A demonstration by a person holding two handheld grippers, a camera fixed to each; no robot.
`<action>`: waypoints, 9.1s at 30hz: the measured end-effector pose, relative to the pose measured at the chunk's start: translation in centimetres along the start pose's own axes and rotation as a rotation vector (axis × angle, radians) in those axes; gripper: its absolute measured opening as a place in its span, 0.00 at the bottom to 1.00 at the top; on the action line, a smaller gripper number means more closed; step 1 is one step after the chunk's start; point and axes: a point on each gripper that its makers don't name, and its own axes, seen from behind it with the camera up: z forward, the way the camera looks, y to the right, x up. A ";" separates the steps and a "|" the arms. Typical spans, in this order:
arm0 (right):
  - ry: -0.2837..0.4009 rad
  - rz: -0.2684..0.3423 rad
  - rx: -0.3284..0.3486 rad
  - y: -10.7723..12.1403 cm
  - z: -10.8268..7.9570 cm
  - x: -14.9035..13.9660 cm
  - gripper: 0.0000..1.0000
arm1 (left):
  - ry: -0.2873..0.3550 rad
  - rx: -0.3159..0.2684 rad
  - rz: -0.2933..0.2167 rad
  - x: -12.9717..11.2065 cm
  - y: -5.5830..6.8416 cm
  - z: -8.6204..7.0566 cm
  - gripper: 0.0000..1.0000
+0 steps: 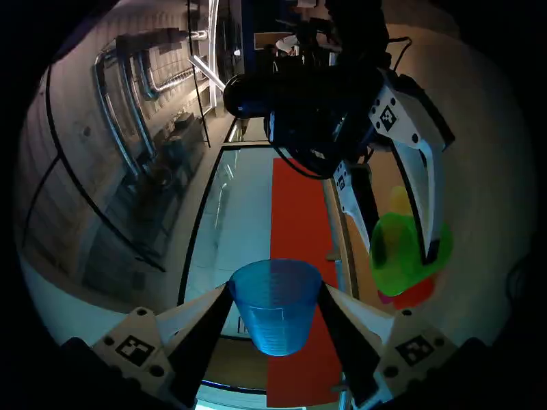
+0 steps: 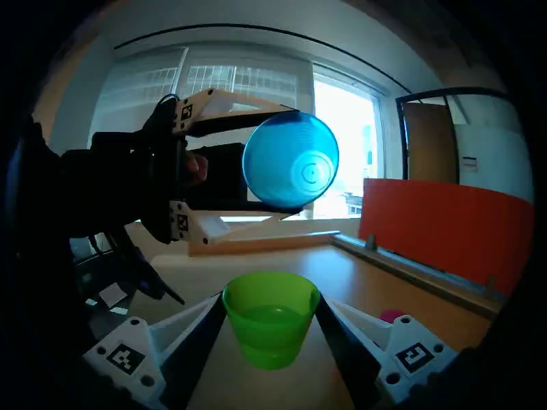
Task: Pour water
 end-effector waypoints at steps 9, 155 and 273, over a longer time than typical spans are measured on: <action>-0.004 -0.006 -0.002 0.0 0.0 0.3 0.92 | -0.009 0.008 -0.034 -0.6 -0.1 0.0 0.86; -0.381 0.051 0.019 0.9 -4.1 -11.6 0.92 | -0.415 -0.409 -1.486 -7.8 25.5 -1.9 0.87; -0.449 0.182 -0.229 1.6 -14.9 -17.9 0.96 | -0.614 -0.432 -1.320 -8.2 29.1 -10.4 0.91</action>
